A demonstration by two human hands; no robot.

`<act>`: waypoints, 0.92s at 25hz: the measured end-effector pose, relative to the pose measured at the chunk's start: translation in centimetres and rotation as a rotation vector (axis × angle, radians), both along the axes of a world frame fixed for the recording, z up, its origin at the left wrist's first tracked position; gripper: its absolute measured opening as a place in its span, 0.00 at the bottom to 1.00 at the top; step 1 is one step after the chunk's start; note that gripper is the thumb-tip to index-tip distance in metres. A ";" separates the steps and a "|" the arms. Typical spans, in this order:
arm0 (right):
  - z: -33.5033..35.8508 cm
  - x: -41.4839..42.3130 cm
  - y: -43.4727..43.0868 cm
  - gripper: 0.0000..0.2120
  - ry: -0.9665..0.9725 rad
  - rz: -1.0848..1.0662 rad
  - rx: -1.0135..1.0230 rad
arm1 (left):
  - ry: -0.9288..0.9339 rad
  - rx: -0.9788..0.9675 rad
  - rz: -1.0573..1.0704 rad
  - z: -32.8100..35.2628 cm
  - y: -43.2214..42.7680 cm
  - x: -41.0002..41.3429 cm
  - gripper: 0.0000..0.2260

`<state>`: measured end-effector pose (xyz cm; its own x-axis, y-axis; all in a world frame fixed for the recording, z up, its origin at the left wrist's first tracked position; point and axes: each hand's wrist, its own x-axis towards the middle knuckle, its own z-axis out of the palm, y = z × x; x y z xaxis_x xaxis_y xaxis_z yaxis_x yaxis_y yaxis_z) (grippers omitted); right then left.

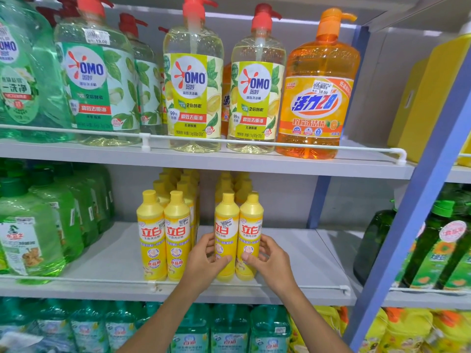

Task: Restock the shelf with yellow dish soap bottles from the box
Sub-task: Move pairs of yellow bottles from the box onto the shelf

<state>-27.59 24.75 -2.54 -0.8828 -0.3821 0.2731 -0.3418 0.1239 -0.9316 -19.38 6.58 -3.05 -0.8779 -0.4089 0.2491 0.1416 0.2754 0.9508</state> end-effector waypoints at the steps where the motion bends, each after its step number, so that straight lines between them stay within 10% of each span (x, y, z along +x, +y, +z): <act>1: -0.2 0.1 -0.1 0.27 0.000 -0.009 0.005 | -0.015 -0.015 0.020 -0.3 -0.2 -0.1 0.26; 23: -1.3 -1.3 -3.1 0.27 -0.015 -0.158 0.053 | -0.106 -0.136 0.282 -1.4 0.0 -3.2 0.25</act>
